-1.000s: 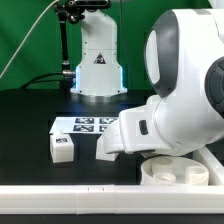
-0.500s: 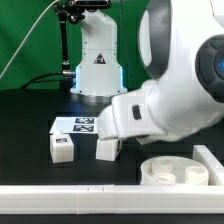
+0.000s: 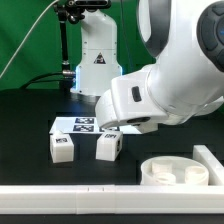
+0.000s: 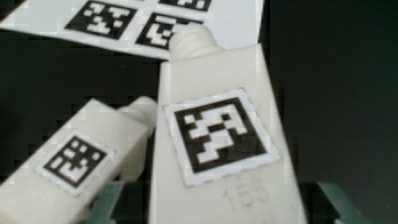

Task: Assemble stool

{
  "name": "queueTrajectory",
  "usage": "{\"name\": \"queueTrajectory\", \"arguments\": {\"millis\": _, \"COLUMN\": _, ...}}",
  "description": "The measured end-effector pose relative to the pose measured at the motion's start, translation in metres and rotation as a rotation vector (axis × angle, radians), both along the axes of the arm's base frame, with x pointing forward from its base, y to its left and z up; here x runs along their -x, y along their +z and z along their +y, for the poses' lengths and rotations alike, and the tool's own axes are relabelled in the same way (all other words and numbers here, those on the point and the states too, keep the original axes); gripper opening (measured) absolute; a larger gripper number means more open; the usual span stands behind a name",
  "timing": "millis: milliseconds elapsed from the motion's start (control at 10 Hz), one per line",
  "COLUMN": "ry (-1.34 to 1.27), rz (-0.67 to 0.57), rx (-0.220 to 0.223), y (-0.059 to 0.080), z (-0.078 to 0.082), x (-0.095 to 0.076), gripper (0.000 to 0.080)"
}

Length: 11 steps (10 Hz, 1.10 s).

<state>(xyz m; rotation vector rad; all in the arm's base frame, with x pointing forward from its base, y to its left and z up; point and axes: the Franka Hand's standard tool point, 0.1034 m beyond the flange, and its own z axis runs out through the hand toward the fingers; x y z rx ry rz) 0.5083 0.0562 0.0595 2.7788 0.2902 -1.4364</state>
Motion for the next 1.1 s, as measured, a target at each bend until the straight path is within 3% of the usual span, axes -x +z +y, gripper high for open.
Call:
{"name": "queueTrajectory", "arguments": {"millis": 100, "ry": 0.004, "rz": -0.02, "rx": -0.01, "y": -0.003, "z": -0.001, "x": -0.004, "gripper": 0.0327}}
{"name": "queueTrajectory", "arguments": {"millis": 200, "ry": 0.011, "rz": -0.127, "rx": -0.04, "y": -0.006, "z": -0.004, "x": -0.021, "gripper": 0.0327}}
{"name": "queueTrajectory", "arguments": {"millis": 500, "ry": -0.006, "rz": -0.298, "rx": -0.057, "y": 0.03, "z": -0.011, "x": -0.04, "gripper": 0.0327}}
{"name": "queueTrajectory", "arguments": {"millis": 700, "ry": -0.042, "rz": -0.436, "rx": -0.085, "y": 0.045, "z": -0.019, "x": -0.058, "gripper": 0.0327}}
{"name": "queueTrajectory", "arguments": {"millis": 1100, "ry": -0.068, "rz": -0.732, "rx": -0.104, "y": 0.044, "z": -0.02, "x": -0.073, "gripper": 0.0327}}
